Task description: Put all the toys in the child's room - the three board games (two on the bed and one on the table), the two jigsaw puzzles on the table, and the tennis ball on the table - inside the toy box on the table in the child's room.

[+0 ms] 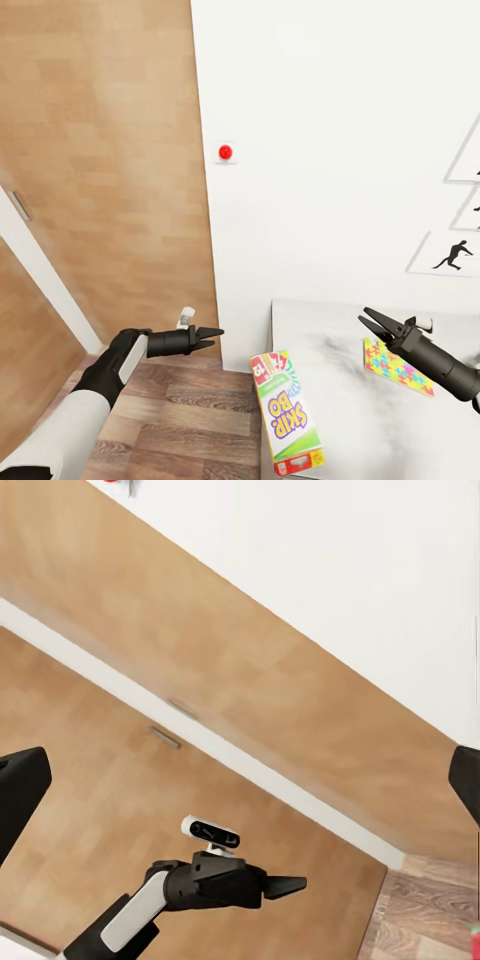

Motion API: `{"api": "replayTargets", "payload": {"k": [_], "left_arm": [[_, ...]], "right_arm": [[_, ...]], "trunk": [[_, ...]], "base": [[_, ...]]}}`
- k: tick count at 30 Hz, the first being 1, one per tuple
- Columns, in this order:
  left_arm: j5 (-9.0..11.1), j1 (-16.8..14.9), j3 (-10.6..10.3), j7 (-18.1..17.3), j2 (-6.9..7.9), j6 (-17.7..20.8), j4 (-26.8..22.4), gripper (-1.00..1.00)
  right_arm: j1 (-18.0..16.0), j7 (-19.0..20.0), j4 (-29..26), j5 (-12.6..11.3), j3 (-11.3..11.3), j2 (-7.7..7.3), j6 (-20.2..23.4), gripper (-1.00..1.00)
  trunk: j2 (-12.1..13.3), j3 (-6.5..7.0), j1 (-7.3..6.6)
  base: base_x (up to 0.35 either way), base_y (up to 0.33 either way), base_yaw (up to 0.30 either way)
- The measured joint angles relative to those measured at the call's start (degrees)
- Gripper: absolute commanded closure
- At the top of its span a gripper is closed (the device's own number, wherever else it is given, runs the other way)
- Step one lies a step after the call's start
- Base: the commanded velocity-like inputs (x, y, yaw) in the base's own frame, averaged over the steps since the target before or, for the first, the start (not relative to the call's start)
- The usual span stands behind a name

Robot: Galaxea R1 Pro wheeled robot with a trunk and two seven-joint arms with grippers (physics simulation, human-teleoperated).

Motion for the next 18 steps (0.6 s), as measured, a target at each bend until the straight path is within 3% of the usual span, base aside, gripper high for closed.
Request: {"api": "replayTargets", "payload": {"k": [18], "left_arm": [[0.2,0.0,0.5,0.0,0.17,1.7,-0.3,-1.00]], "right_arm": [[0.0,-0.1,0.0,0.3,0.1,0.01,-0.1,-1.00]], "trunk": [[0.0,0.00,0.00]], "base": [[0.000,-0.032,0.000]]}}
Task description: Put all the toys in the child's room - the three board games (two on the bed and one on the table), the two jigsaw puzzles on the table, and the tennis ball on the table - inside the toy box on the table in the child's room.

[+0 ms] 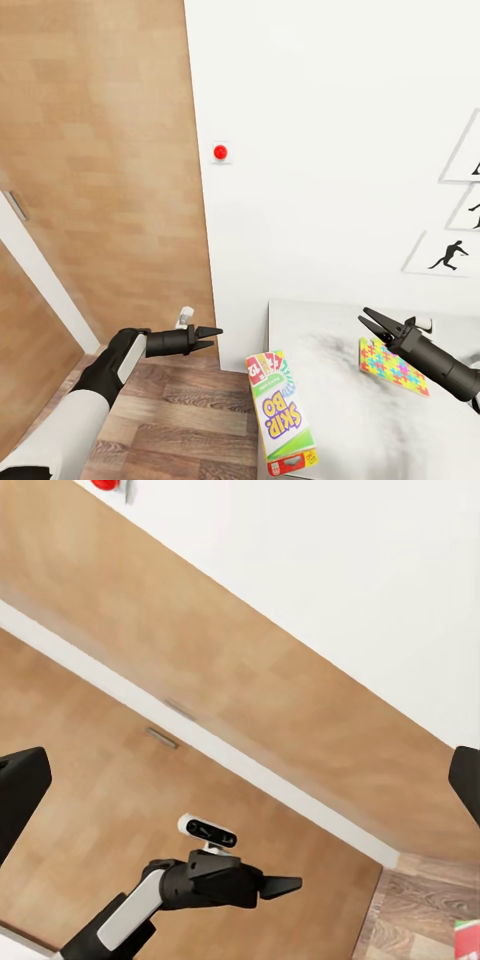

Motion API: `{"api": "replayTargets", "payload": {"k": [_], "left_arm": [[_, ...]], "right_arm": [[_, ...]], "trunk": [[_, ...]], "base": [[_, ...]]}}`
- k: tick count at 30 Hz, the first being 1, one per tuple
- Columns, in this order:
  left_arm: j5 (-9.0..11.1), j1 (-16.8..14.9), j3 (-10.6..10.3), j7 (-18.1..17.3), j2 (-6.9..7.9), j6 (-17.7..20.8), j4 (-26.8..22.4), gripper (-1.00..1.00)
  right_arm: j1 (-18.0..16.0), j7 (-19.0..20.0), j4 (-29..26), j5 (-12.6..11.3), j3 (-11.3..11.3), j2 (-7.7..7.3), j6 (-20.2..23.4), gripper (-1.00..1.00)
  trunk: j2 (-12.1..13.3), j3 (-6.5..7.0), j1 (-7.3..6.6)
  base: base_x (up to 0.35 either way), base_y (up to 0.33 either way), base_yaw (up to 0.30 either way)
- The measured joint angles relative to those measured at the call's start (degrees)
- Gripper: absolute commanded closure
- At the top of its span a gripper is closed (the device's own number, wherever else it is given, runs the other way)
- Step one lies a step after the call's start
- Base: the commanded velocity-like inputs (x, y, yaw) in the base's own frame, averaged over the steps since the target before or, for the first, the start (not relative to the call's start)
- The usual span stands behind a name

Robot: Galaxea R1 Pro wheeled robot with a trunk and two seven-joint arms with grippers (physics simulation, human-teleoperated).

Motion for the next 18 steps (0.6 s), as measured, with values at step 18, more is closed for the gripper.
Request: {"api": "replayTargets", "payload": {"k": [18], "left_arm": [[0.1,0.0,0.1,-0.1,0.03,1.0,0.0,-1.00]], "right_arm": [[0.0,0.0,0.0,0.2,0.0,0.09,-0.1,-1.00]], "trunk": [[-5.2,-2.34,2.86]], "base": [[0.000,0.000,0.000]]}}
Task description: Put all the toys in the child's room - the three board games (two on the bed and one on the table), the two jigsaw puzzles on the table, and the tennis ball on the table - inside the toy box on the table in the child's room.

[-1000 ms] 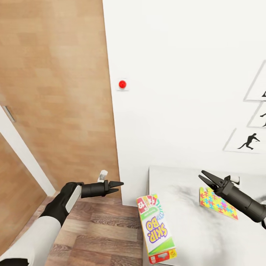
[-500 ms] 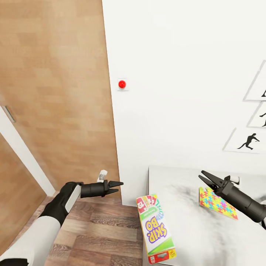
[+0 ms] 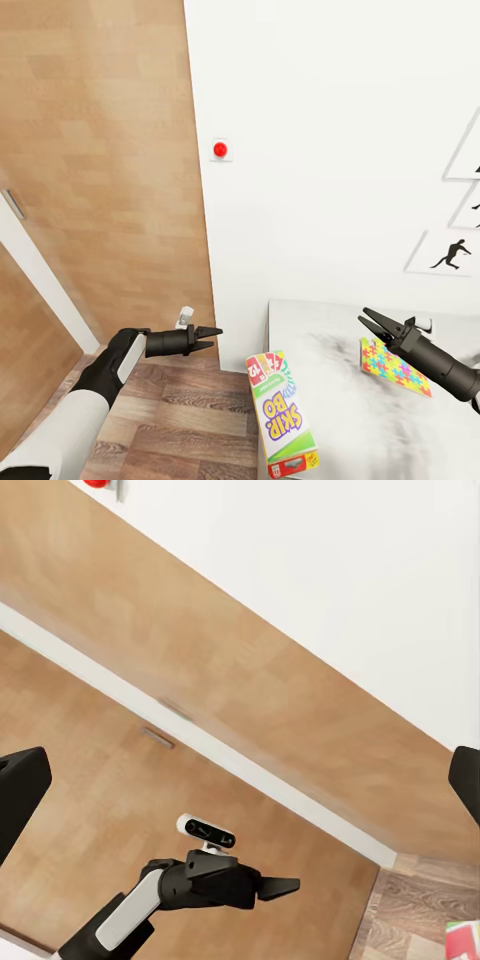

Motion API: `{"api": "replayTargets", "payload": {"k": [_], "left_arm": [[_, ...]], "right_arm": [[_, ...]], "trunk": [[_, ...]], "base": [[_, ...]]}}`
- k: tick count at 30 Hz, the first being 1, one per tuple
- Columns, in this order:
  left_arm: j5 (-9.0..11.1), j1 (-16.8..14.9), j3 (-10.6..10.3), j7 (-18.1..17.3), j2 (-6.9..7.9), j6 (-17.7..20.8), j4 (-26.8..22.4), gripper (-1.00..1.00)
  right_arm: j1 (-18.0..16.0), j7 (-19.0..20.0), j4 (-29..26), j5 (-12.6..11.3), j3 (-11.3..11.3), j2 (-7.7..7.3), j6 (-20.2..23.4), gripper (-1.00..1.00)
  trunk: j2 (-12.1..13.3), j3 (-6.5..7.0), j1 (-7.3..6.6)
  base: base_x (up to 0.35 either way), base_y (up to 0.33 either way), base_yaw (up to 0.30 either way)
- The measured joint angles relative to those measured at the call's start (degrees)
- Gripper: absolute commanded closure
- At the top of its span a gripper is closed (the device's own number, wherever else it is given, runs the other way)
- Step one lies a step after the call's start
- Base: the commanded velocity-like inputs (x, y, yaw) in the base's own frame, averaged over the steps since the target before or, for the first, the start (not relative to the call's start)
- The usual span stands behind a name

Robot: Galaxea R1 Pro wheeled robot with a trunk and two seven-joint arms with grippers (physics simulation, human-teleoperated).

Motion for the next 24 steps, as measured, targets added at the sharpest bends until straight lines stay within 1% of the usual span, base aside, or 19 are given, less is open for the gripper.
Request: {"api": "replayTargets", "payload": {"k": [13,18,21,23,24], "left_arm": [[0.1,0.0,0.0,0.1,-0.13,0.5,0.0,-1.00],[0.0,0.0,0.0,0.2,-0.22,0.4,0.1,-1.00],[0.0,0.0,-0.1,0.3,-0.27,0.4,0.2,-1.00],[0.0,0.0,-0.1,0.3,-0.30,0.4,0.6,-1.00],[0.0,0.0,-0.1,0.3,-0.32,0.4,0.8,-1.00]], "right_arm": [[0.0,0.2,-0.6,-0.5,0.0,-0.05,0.3,-1.00],[0.0,3.4,-0.8,-0.6,0.1,0.03,1.8,-1.00],[0.0,6.6,-0.9,-0.6,0.0,0.18,3.7,-1.00],[0.0,10.5,-0.9,-0.5,-0.1,0.25,5.2,-1.00],[0.0,11.1,-0.9,-0.5,-0.1,0.24,5.4,-1.00]], "trunk": [[-5.2,-2.35,2.86],[-7.2,-3.25,3.96],[-8.4,-3.79,4.62],[-9.3,-4.15,5.06],[-9.7,-4.33,5.28]], "base": [[0.000,0.000,0.000],[0.000,0.000,0.000],[0.000,0.000,0.000],[0.000,0.000,0.000],[0.000,0.000,0.000]]}}
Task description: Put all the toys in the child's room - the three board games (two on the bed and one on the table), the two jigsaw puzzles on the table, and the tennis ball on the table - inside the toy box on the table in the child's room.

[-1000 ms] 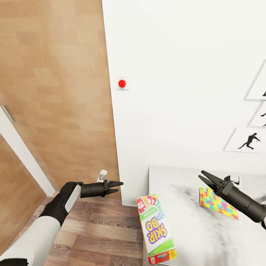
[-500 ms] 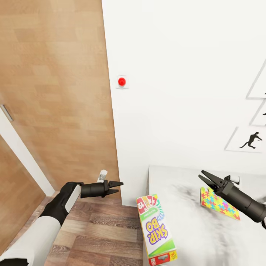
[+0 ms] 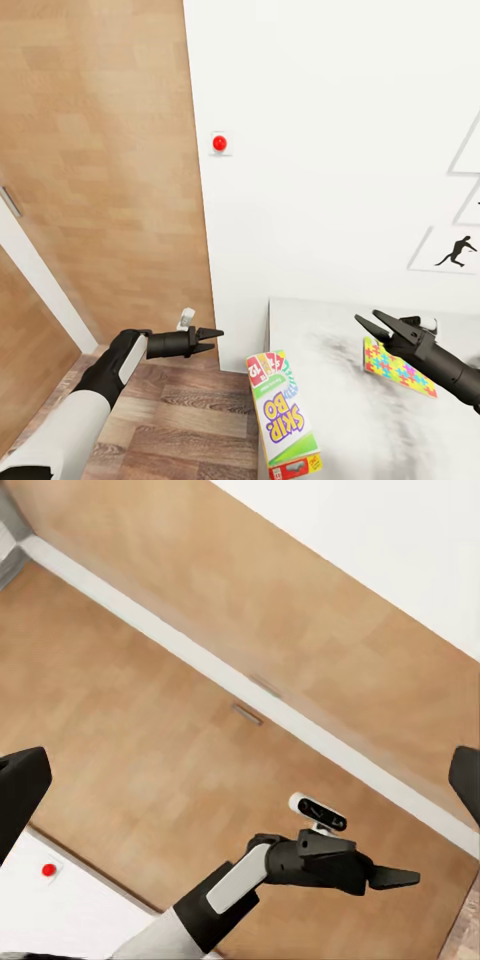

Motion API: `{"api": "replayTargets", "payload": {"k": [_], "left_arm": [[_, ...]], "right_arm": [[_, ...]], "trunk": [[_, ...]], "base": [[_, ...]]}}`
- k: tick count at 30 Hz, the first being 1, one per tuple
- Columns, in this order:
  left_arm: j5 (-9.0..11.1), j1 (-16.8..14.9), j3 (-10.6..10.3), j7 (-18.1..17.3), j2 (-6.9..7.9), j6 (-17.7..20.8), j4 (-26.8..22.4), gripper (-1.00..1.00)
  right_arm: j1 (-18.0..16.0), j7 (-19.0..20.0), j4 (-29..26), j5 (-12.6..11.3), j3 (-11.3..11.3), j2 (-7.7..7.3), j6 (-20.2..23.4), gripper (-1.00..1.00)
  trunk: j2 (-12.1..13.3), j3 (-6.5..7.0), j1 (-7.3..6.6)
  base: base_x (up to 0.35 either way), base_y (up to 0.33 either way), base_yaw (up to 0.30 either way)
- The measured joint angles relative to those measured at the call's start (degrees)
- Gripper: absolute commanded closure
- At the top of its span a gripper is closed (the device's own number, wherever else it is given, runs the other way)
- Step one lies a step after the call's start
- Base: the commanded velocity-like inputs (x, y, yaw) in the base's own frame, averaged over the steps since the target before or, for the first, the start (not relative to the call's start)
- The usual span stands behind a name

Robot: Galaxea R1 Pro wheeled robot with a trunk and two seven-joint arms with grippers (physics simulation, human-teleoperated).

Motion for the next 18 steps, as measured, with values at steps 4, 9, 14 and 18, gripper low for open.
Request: {"api": "replayTargets", "payload": {"k": [4,9,14,18], "left_arm": [[0.0,0.0,0.0,0.1,-0.11,0.0,1.4,-1.00],[0.0,0.1,0.0,0.2,-0.39,-0.2,4.6,-1.00],[0.1,0.1,0.1,0.3,-0.78,-0.4,6.9,-1.00],[0.1,0.0,0.2,0.3,-1.13,-0.7,7.9,-1.00]], "right_arm": [[0.0,1.5,0.0,0.2,0.0,-0.03,0.1,-1.00],[0.0,2.3,0.0,0.4,-0.1,-0.02,0.1,-1.00],[0.0,2.5,0.0,0.5,-0.1,0.01,0.1,-1.00],[0.0,2.5,0.0,0.6,0.0,0.14,0.1,-1.00]], "trunk": [[-1.6,-0.72,0.88],[-3.6,-1.62,1.98],[-5.6,-2.52,3.08],[-7.2,-3.24,3.96]], "base": [[0.000,0.000,0.000],[0.000,0.000,0.000],[0.000,0.000,0.000],[0.000,0.000,0.000]]}}
